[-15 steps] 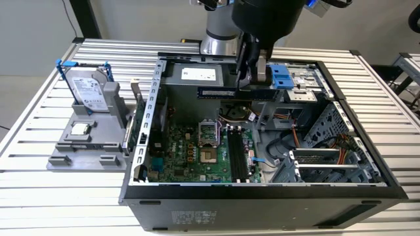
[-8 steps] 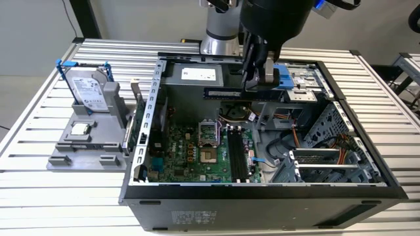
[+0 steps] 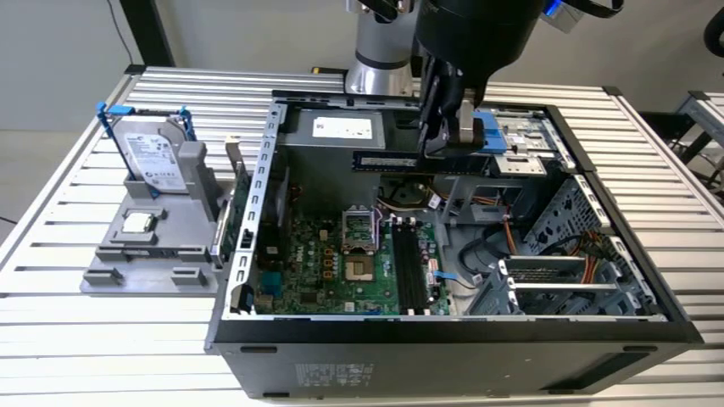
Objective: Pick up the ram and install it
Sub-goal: 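Pick up the ram and move it above insertion slot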
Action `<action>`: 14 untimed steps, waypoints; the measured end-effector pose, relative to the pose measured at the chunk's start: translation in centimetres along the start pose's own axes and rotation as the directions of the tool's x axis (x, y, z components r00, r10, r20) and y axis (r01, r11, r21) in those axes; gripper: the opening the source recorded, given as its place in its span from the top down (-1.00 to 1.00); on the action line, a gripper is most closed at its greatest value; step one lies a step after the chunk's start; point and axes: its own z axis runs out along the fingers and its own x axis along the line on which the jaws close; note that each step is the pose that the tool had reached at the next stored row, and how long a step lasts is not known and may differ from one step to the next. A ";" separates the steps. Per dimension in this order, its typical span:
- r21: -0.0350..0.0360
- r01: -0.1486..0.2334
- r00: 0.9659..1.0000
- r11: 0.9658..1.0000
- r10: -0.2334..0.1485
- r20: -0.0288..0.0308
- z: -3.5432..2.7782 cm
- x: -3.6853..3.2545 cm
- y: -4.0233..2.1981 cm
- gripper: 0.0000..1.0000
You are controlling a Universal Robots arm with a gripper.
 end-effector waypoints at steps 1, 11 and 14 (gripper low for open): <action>0.000 0.000 1.000 1.000 0.000 0.000 0.00 0.00 0.00 1.00; 0.000 0.000 1.000 1.000 0.000 -0.001 -0.01 0.00 0.00 1.00; 0.000 0.000 1.000 1.000 0.000 0.000 0.02 -0.01 -0.02 1.00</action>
